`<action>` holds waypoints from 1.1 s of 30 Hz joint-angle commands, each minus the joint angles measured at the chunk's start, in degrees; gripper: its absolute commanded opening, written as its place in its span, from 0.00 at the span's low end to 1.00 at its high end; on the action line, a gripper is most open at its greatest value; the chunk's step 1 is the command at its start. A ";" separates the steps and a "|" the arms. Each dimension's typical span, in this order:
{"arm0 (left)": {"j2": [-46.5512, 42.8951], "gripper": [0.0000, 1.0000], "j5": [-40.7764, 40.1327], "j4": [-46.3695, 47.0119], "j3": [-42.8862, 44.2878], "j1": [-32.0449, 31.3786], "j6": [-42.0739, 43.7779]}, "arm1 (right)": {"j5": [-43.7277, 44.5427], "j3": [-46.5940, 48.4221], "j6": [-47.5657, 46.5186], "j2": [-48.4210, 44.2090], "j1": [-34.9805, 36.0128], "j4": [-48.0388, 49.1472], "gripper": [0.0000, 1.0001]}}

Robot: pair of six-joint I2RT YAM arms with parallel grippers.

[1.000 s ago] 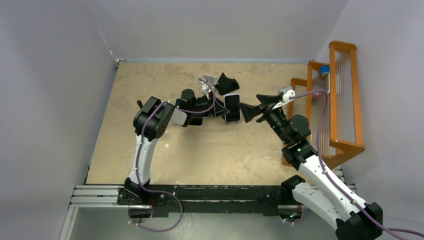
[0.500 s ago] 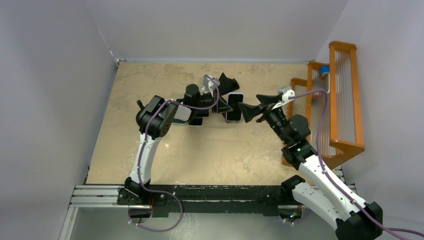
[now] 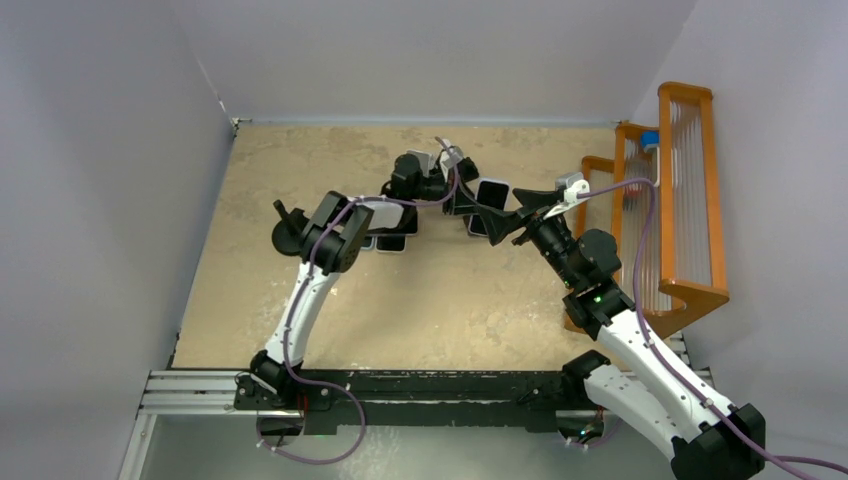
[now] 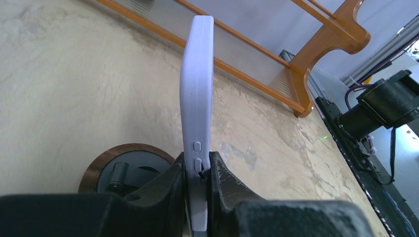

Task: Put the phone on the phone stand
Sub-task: Move the phone stand with the phone to the center of the board.

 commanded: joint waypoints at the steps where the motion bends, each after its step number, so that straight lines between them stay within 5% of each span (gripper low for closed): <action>1: 4.70 0.00 0.79 -4.26 13.23 -4.08 -0.30 | 0.97 0.80 -1.07 -0.79 -0.11 2.43 0.99; 9: 19.16 0.00 -0.30 -12.54 37.91 -7.78 -1.68 | 0.68 1.85 -1.49 -0.61 -0.11 2.12 0.99; 18: 22.07 0.00 -2.38 -10.31 40.99 -10.38 -3.68 | 0.08 1.69 -1.37 0.24 -0.11 2.96 0.99; 19: 21.99 0.03 -2.46 -10.53 40.84 -10.28 -3.53 | -0.32 1.75 -1.43 0.37 -0.11 2.99 0.99; 21: 20.70 0.41 -2.73 -12.46 39.56 -9.70 -2.15 | -0.92 2.12 -1.56 0.60 -0.11 2.58 0.99; 24: 15.69 0.67 -4.04 -12.75 33.27 -8.07 0.80 | -1.13 2.58 -1.85 0.16 -0.11 1.94 0.99; 33: -6.92 0.80 -7.12 -11.61 7.63 1.03 9.73 | -0.38 3.21 -2.03 0.20 -0.11 2.15 0.99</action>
